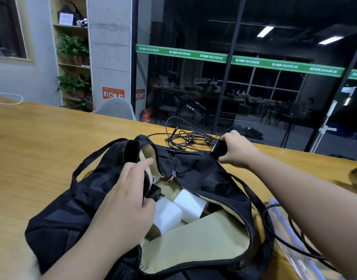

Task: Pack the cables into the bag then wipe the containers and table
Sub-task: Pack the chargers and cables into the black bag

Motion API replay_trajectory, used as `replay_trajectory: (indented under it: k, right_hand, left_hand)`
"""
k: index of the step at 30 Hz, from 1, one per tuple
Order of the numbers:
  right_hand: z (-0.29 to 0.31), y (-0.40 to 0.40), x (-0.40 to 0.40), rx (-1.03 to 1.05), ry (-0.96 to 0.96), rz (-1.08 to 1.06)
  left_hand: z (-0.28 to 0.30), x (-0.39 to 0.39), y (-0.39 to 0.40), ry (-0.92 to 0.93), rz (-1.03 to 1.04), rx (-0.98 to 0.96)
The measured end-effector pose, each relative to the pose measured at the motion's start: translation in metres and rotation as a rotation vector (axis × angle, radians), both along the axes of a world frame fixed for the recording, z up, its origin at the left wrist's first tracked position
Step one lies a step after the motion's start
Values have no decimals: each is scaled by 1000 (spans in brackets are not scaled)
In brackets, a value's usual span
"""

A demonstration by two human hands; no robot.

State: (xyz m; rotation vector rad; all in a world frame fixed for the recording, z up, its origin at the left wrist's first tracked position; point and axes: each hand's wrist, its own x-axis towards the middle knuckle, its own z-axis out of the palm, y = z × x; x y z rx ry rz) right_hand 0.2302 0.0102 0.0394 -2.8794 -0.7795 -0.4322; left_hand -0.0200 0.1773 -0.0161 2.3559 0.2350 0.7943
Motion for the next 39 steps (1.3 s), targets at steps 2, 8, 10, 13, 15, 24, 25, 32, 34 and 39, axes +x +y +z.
replay_trajectory:
  k: [2, 8, 10, 13, 15, 24, 25, 32, 34, 39]
  right_hand:
    - [12, 6, -17, 89, -15, 95]
    - [40, 20, -98, 304, 198, 430]
    - [42, 23, -125, 292, 339, 512]
    - [31, 29, -152, 178, 478, 565]
    - [19, 35, -161, 98, 458, 578]
    - [-3, 36, -141, 9, 132, 407]
    - [-3, 34, -141, -27, 73, 415]
    - [4, 0, -153, -265, 5, 543]
    - [5, -11, -158, -301, 31, 563]
    - [-2, -38, -169, -383, 92, 537]
  left_hand:
    - [1, 1, 0, -42, 26, -25]
    - [5, -1, 0, -194, 113, -47]
    - [6, -3, 1, -237, 115, -47]
    - [6, -4, 4, -284, 130, -43]
    - [6, -5, 6, -312, 138, -47]
    - [6, -6, 9, -392, 145, -10]
    - [5, -6, 9, -390, 145, -3]
    - [2, -6, 9, -279, 60, -19]
    - [3, -8, 8, -206, -19, -19]
    - [4, -16, 3, -114, -128, -4]
